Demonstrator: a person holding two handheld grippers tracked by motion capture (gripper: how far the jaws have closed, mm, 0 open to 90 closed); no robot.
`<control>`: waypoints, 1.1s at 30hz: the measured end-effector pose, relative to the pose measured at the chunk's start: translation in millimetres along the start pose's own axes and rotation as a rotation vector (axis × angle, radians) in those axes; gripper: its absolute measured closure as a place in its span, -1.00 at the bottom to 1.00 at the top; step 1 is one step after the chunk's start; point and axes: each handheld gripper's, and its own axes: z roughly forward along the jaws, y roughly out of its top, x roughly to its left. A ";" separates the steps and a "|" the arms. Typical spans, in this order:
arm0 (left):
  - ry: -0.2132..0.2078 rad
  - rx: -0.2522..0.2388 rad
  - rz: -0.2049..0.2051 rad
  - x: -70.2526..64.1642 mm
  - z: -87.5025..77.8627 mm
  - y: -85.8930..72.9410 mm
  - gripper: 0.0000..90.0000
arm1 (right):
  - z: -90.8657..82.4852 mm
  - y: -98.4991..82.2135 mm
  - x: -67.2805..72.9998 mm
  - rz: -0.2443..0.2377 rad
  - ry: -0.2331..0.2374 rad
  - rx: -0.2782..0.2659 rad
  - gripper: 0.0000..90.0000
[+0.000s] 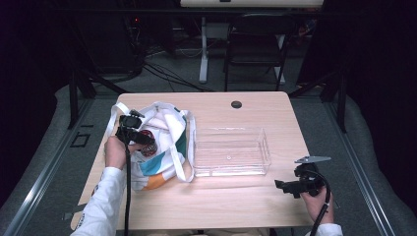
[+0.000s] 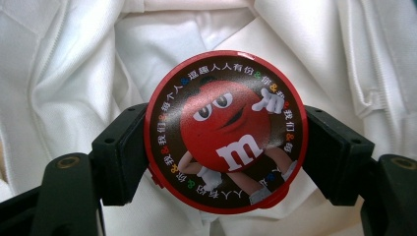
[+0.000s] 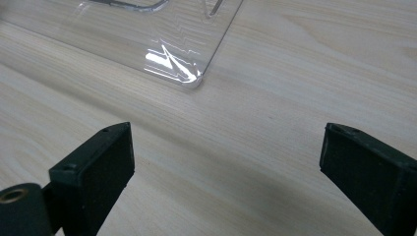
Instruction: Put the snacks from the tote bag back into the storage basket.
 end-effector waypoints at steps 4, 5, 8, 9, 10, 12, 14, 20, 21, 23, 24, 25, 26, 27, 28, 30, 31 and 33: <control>-0.006 -0.001 0.009 -1.3 -4.9 0.5 -0.43 | 0.0 0.0 -0.2 0.003 0.000 0.001 -0.87; -0.009 -0.003 0.011 -1.8 -5.9 0.6 -0.43 | -0.2 0.0 -0.1 0.003 -0.001 0.002 -0.87; -0.033 -0.003 0.025 -3.2 -9.3 1.1 -0.43 | 0.0 0.1 -0.6 0.005 -0.003 -0.003 -0.87; -0.042 -0.007 0.031 -3.6 -10.7 1.3 -0.43 | 0.2 0.0 -1.0 0.004 -0.004 0.002 -0.87; -0.041 -0.007 0.036 -4.8 -12.4 1.8 -0.43 | 0.3 0.0 -1.1 0.003 -0.010 0.005 -0.86; -0.041 -0.010 0.044 -7.0 -16.5 3.0 -0.43 | 0.4 -0.1 -1.3 0.008 -0.007 0.000 -0.86; -0.043 -0.018 0.044 -7.8 -18.9 3.6 -0.43 | 0.2 -0.1 -1.5 0.006 -0.010 0.002 -0.86; -0.040 -0.044 0.071 -18.5 -35.8 11.8 -0.43 | 0.1 -0.3 -1.2 0.006 -0.008 0.006 -0.86; -0.042 -0.049 0.070 -19.5 -38.2 13.1 -0.43 | 0.3 -0.2 -1.2 0.004 -0.010 0.007 -0.86; -0.039 -0.055 0.073 -21.6 -42.6 15.5 -0.43 | 0.4 -0.2 -0.9 0.004 -0.013 0.007 -0.86; -0.044 -0.051 0.081 -22.1 -44.7 16.7 -0.43 | 0.5 -0.1 -1.0 0.005 -0.012 0.007 -0.86; -0.046 -0.052 0.082 -23.1 -46.5 17.6 -0.43 | 0.4 -0.1 -0.7 0.004 -0.018 0.008 -0.86; -0.046 -0.053 0.084 -24.0 -48.4 18.4 -0.43 | 0.2 0.0 -0.6 0.004 -0.021 0.010 -0.86; -0.049 -0.054 0.091 -24.4 -50.1 19.3 -0.43 | 0.1 0.0 -0.2 0.006 -0.023 0.008 -0.86; -0.049 -0.058 0.088 -25.4 -51.8 19.9 -0.43 | -0.4 0.0 -0.2 0.002 -0.021 0.014 -0.86; -0.048 -0.059 0.095 -26.7 -54.6 21.1 -0.43 | -0.4 -0.1 1.2 0.002 -0.027 0.009 -0.86; -0.049 -0.060 0.094 -27.5 -55.6 21.6 -0.43 | -0.4 0.1 1.3 -0.002 -0.024 0.011 -0.86; -0.052 -0.058 0.103 -28.9 -56.7 22.7 -0.43 | 0.1 0.0 1.5 0.001 -0.028 0.009 -0.86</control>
